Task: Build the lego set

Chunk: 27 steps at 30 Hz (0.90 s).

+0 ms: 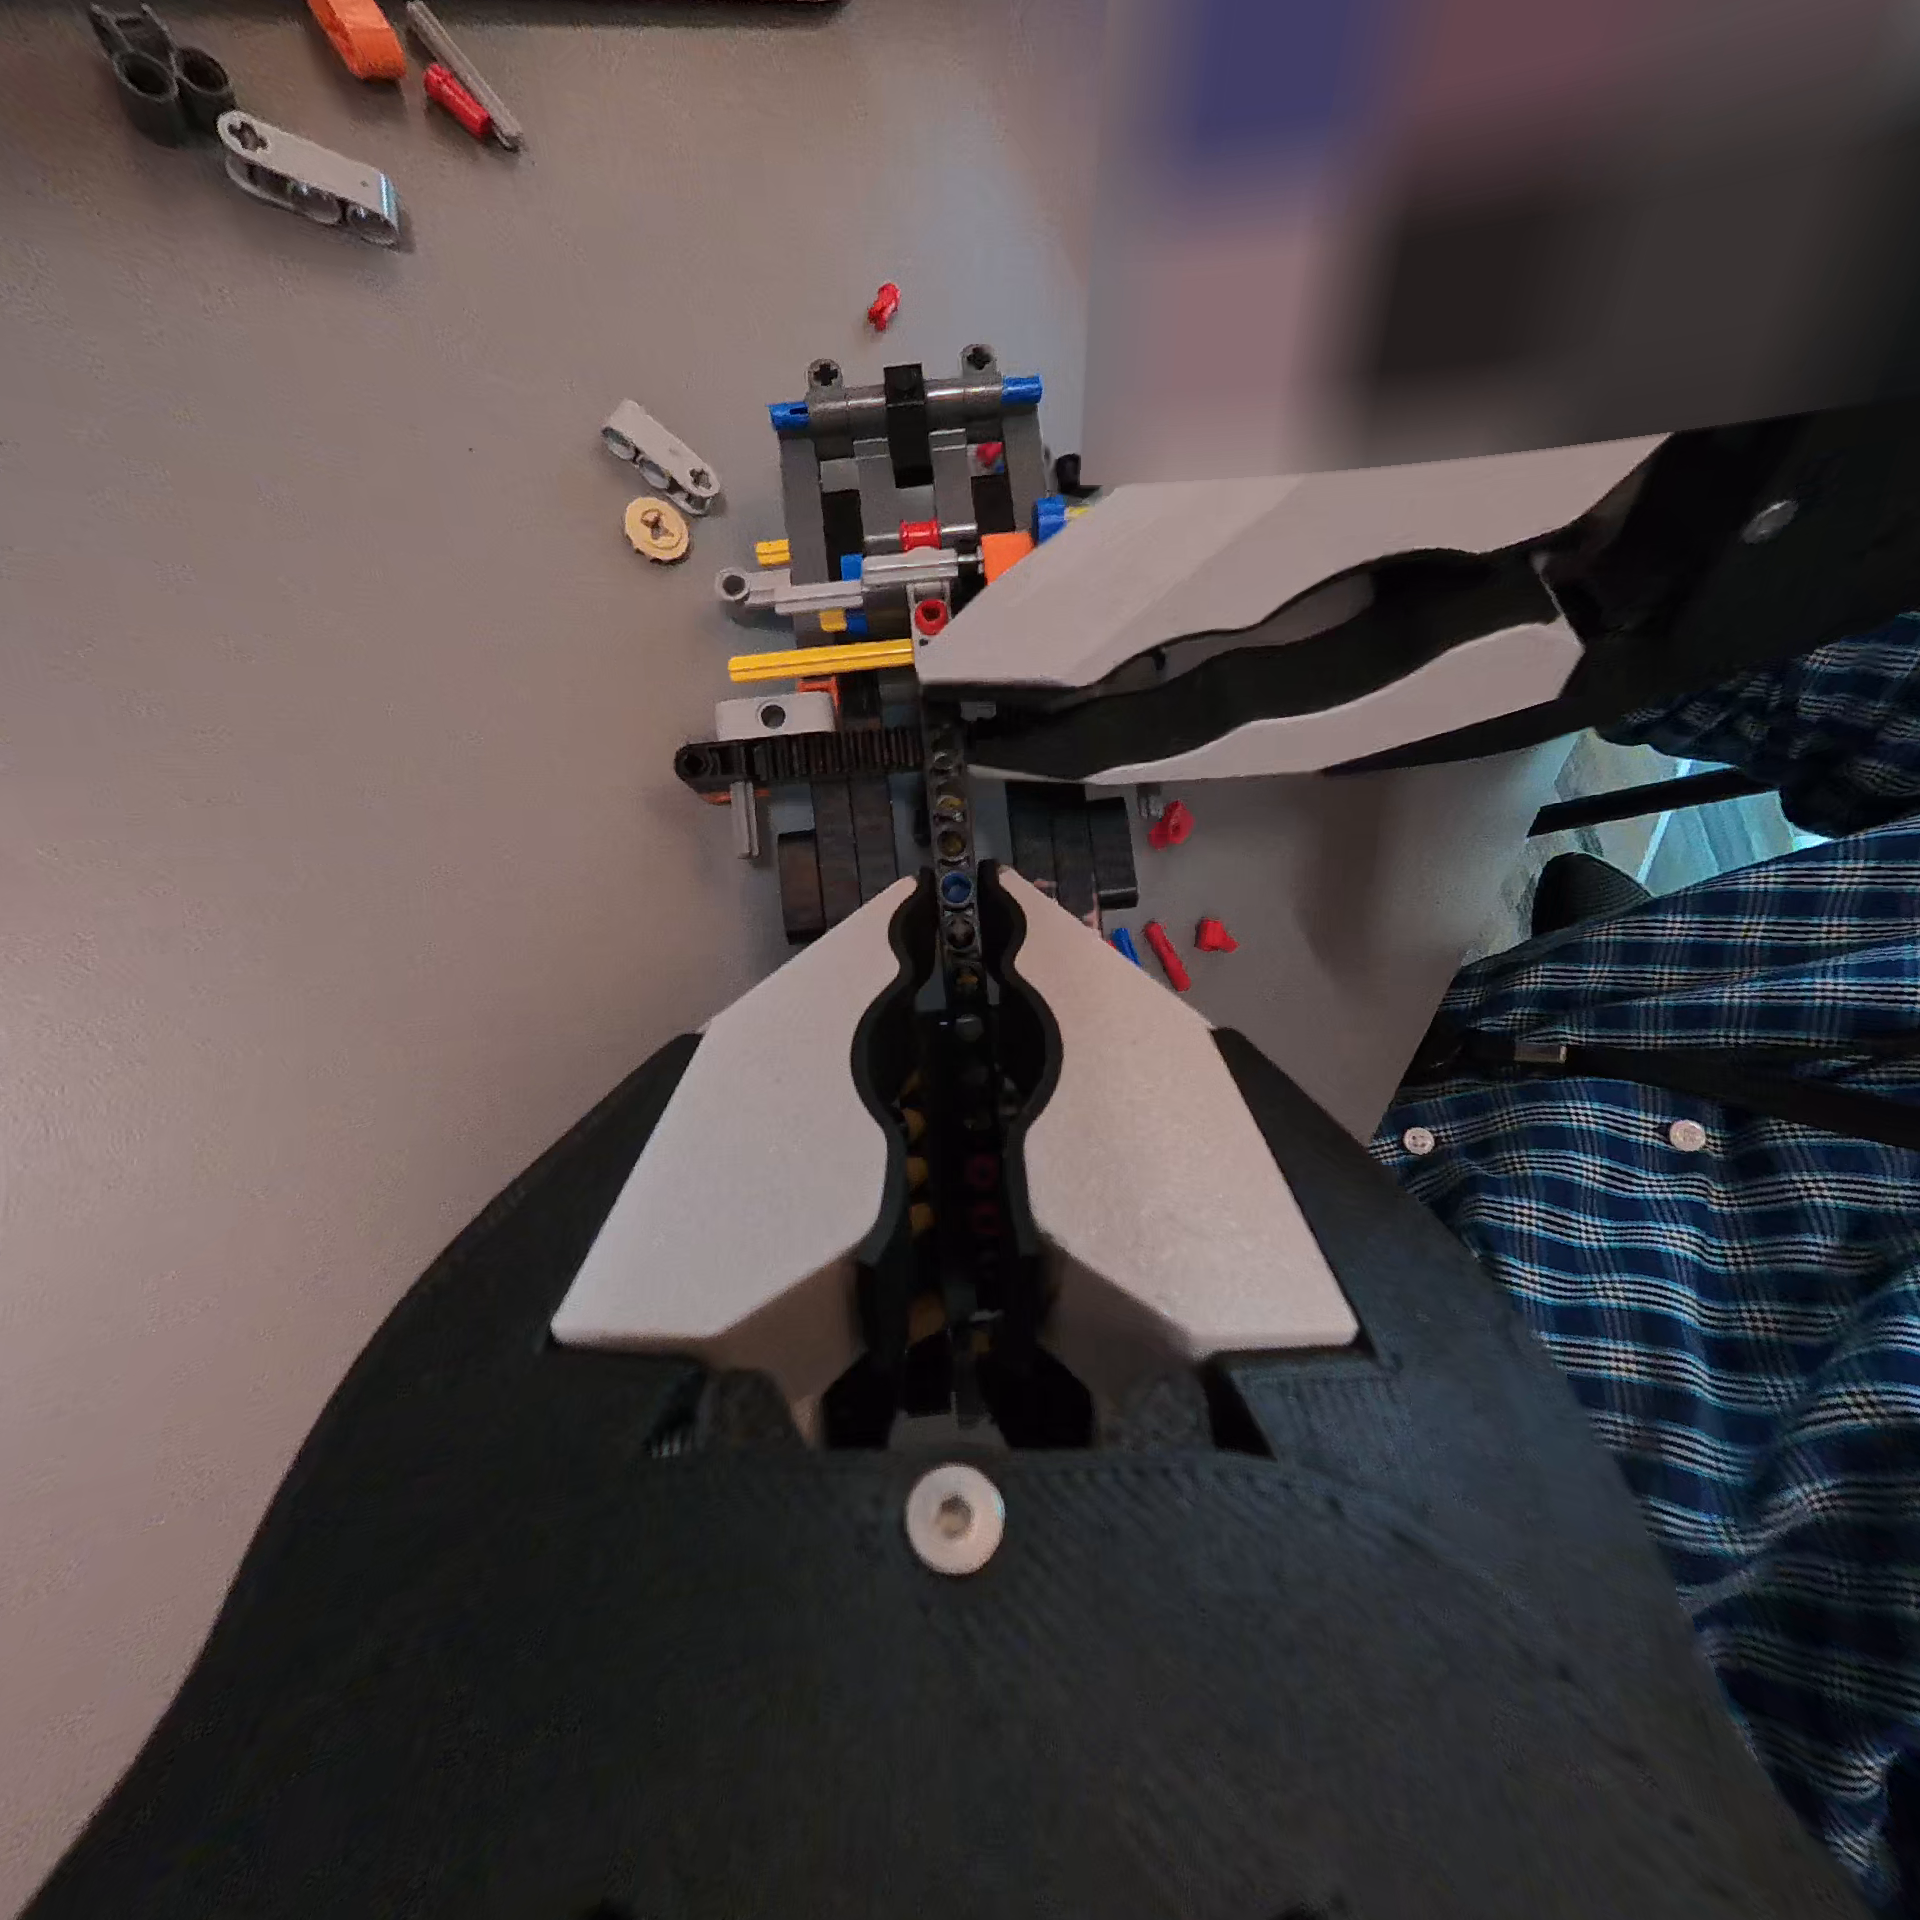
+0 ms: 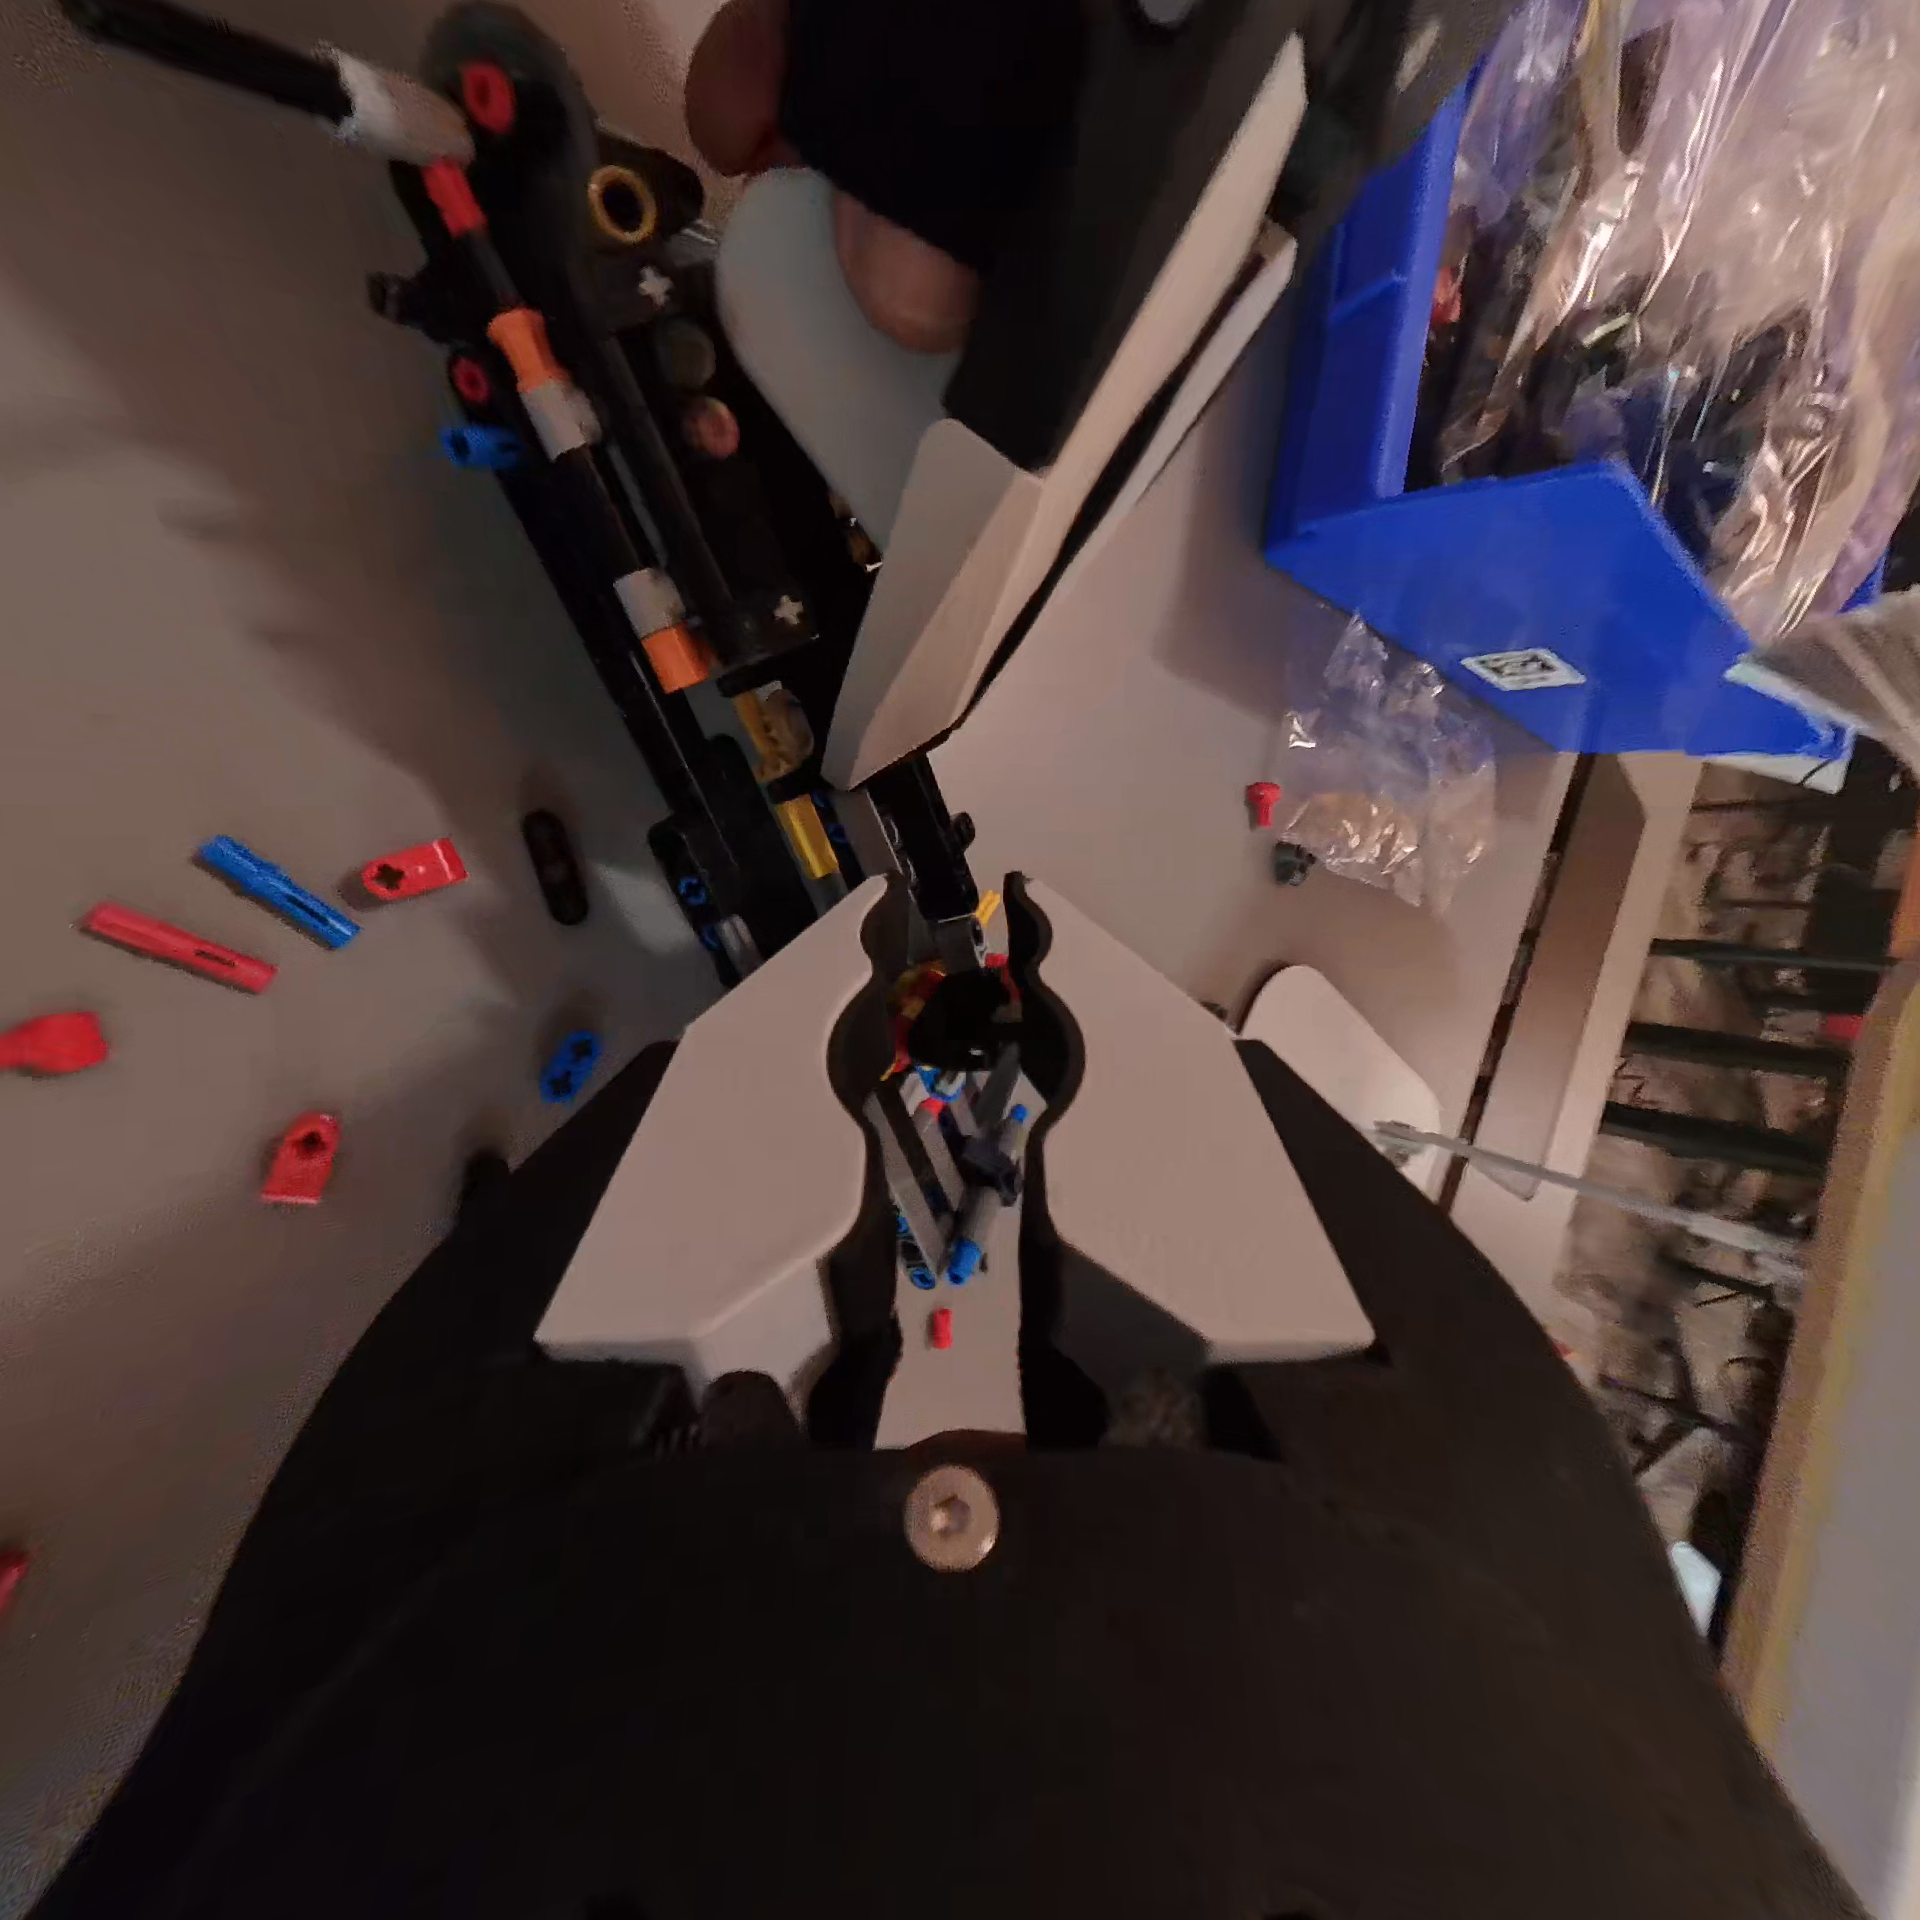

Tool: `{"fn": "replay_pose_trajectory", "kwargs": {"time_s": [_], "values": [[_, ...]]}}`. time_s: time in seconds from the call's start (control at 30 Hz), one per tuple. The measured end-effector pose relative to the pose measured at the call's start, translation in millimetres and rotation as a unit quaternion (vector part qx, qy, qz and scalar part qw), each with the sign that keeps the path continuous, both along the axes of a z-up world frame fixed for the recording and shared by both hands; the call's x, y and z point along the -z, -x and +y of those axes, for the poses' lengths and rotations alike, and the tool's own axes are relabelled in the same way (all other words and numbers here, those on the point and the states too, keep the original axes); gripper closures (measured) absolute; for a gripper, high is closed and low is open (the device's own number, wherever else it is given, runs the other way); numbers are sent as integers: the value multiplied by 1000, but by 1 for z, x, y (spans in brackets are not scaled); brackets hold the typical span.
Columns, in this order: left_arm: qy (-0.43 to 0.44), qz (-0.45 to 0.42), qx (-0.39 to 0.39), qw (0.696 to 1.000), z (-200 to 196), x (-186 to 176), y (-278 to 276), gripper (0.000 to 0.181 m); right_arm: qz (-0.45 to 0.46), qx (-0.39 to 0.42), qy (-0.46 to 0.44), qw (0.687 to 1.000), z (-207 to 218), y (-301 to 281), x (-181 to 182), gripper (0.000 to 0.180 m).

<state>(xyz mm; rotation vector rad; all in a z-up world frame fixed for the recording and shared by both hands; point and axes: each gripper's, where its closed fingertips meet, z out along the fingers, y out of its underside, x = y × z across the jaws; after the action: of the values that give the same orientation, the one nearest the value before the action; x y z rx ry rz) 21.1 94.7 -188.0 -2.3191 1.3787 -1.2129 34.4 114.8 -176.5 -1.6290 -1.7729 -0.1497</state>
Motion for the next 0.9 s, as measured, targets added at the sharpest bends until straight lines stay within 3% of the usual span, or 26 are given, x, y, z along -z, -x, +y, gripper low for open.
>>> {"fn": "replay_pose_trajectory", "kwargs": {"time_s": [0.03,0.23,0.53,0.9], "values": [[6,0,2,1000,0,0,0,174,-4,-7,-4,1000,0,0,-2,163],[48,10,10,999,-1,-3,0,174,-14,-48,54,997,-3,4,1,159],[102,4,19,995,4,-1,-5,174,-101,-75,91,988,2,2,14,158],[67,8,24,997,7,4,-2,171,-60,-84,19,994,5,6,21,163]]}}
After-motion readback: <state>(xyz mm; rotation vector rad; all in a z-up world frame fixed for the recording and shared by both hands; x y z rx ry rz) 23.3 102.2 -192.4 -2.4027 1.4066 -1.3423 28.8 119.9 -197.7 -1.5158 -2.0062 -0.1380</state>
